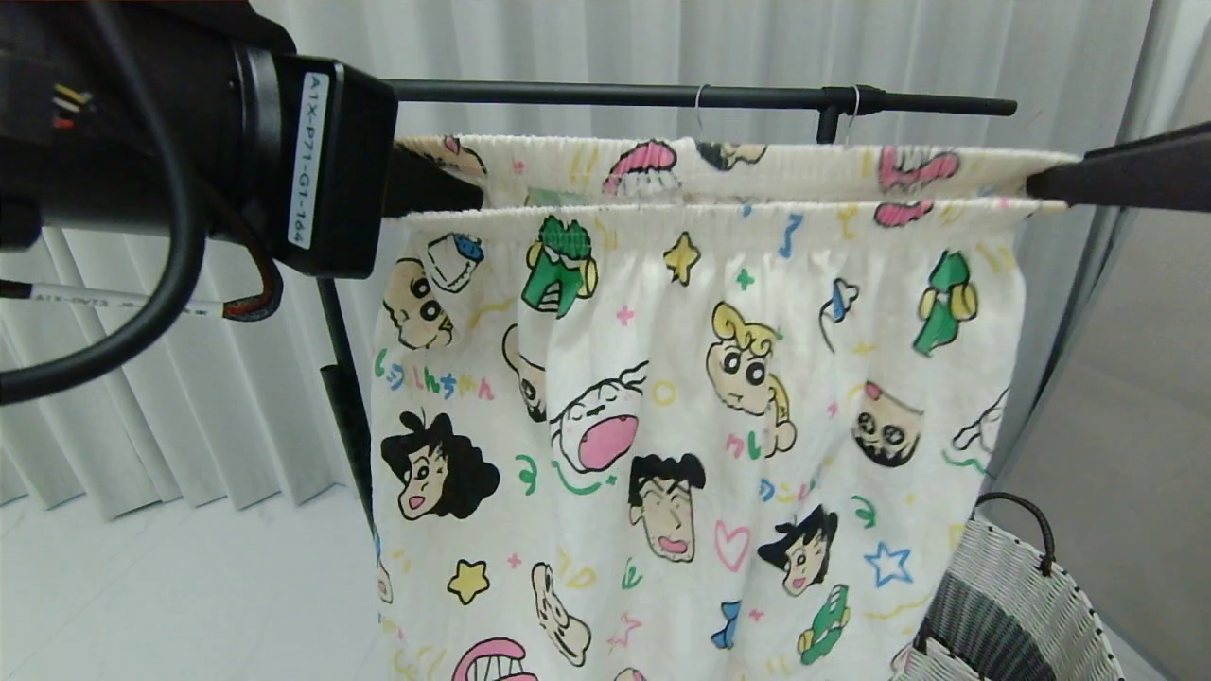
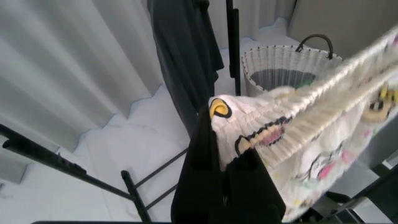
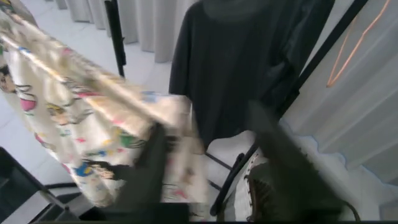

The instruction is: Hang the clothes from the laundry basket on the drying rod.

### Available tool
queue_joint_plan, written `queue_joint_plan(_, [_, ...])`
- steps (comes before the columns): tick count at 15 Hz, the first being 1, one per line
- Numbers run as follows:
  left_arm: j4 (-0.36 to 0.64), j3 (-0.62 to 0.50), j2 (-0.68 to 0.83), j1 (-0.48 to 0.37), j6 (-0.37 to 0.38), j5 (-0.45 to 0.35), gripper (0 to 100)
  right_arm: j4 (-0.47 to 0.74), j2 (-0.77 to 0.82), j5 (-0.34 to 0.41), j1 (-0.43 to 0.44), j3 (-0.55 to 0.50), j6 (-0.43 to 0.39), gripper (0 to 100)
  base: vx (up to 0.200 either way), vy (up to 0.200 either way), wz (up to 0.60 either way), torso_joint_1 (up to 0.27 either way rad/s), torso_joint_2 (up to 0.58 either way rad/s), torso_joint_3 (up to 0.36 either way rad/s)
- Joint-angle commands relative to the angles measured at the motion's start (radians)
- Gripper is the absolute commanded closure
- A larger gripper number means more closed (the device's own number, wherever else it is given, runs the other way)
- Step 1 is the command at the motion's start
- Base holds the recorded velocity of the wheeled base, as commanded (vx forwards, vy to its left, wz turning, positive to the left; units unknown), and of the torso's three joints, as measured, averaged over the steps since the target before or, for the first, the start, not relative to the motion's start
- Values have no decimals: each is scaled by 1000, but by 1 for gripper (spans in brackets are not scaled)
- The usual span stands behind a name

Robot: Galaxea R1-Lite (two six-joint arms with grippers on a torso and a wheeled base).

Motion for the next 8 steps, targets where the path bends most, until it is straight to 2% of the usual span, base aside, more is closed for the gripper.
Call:
queue_joint_plan(1, [-18, 4, 2, 2, 1, 0, 100, 1, -50, 8, 18, 65, -14, 0, 0, 0, 0, 0, 0, 0])
queue_joint_plan(3, [-18, 12, 10, 6, 3, 15, 100, -7, -111, 23, 33, 137, -28, 0, 0, 0, 0, 0, 0, 0])
queue_joint_plan(5, [-20, 36, 16, 6, 0, 63, 100, -79, -167, 106, 38, 209, -29, 0, 0, 0, 0, 0, 0, 0])
queue_joint_plan(7, [-21, 50, 16, 3, -2, 68, 100, -226, -173, 106, 32, 278, -28, 0, 0, 0, 0, 0, 0, 0])
queue_joint_plan(8, [-20, 52, 16, 5, -2, 69, 100, -240, -170, 77, -7, 298, -31, 0, 0, 0, 0, 0, 0, 0])
